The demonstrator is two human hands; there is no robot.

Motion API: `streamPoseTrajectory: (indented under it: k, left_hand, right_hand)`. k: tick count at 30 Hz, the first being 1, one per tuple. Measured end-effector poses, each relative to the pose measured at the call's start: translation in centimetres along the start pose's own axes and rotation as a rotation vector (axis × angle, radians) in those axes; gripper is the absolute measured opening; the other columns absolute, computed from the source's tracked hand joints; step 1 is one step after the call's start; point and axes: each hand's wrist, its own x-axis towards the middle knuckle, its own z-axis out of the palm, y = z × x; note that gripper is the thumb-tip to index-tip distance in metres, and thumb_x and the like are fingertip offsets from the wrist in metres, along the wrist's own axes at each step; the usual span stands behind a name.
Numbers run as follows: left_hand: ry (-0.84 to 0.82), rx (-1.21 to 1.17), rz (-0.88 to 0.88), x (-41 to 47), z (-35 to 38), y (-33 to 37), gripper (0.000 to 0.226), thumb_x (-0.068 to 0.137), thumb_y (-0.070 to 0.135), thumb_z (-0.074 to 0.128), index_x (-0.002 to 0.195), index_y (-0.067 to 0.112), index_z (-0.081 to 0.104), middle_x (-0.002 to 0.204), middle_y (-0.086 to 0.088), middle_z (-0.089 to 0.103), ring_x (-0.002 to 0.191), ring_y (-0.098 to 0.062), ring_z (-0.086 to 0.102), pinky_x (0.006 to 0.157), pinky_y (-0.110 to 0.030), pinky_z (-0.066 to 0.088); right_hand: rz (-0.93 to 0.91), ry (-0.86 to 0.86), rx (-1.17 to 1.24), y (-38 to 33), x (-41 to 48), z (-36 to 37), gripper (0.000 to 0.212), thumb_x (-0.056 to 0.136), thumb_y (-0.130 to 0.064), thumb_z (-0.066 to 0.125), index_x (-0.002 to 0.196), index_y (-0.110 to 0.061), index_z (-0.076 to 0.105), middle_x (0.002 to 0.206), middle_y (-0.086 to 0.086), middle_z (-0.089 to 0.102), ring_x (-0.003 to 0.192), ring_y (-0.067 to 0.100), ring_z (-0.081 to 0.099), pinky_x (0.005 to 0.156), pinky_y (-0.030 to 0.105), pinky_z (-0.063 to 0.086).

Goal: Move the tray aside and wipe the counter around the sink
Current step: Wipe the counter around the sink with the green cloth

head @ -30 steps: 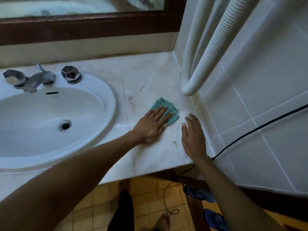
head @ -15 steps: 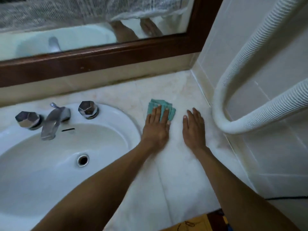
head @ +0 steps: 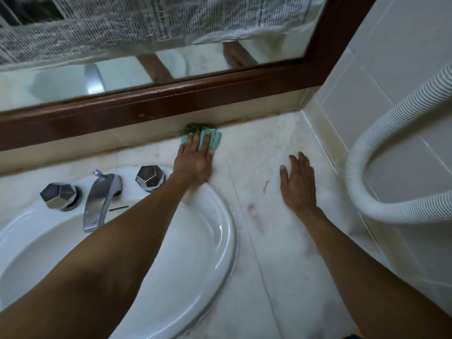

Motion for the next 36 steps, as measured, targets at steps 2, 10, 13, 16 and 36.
streamPoseTrajectory:
  k: [2,10,13,16,36]
  left_hand:
    - [-0.006,-0.051,-0.164,0.1,0.3,2.5,0.062,0.106,0.042,0.018,0.161,0.017,0.001,0.168,-0.014,-0.001,0.155,-0.033,-0.002,0.125,-0.048,0.003]
    - [-0.102,-0.053,0.325,-3.0,3.6,12.9,0.060,0.106,0.045,0.016,0.161,0.024,0.003,0.169,-0.005,-0.003,0.156,-0.024,-0.007,0.126,-0.046,0.000]
    - [-0.095,0.021,0.542,-1.6,2.7,9.0,0.057,0.107,0.046,0.016,0.161,0.030,0.010,0.169,0.000,0.007,0.156,-0.019,0.003,0.126,-0.041,0.008]
    - [-0.105,0.076,0.636,2.1,1.7,7.7,0.056,0.107,0.048,0.016,0.160,0.033,0.012,0.169,0.002,0.009,0.156,-0.018,0.007,0.125,-0.039,0.010]
    - [-0.104,0.059,0.655,12.4,1.6,17.1,0.061,0.104,0.049,0.009,0.161,0.028,0.003,0.169,-0.004,0.004,0.156,-0.024,0.005,0.125,-0.049,0.010]
  right_hand:
    - [0.001,0.004,0.008,-0.1,-0.1,0.0,0.051,0.104,-0.034,0.036,0.146,-0.006,0.038,0.160,0.016,0.025,0.150,0.029,0.019,0.123,0.043,0.012]
    - [-0.026,0.084,0.037,1.4,0.2,0.0,0.046,0.103,-0.027,0.038,0.144,-0.007,0.042,0.158,0.016,0.032,0.147,0.028,0.027,0.122,0.042,0.021]
    - [-0.034,0.116,0.013,2.6,0.3,-0.2,0.045,0.104,-0.026,0.037,0.145,-0.008,0.042,0.158,0.015,0.032,0.147,0.028,0.028,0.122,0.041,0.021]
    - [-0.081,0.140,-0.061,3.2,-0.1,0.3,0.048,0.103,-0.027,0.037,0.147,-0.010,0.039,0.158,0.015,0.032,0.147,0.028,0.029,0.121,0.042,0.022]
    - [-0.060,0.327,-0.017,2.6,-0.7,1.1,0.047,0.100,-0.029,0.045,0.141,-0.008,0.051,0.153,0.013,0.042,0.145,0.023,0.035,0.117,0.039,0.031]
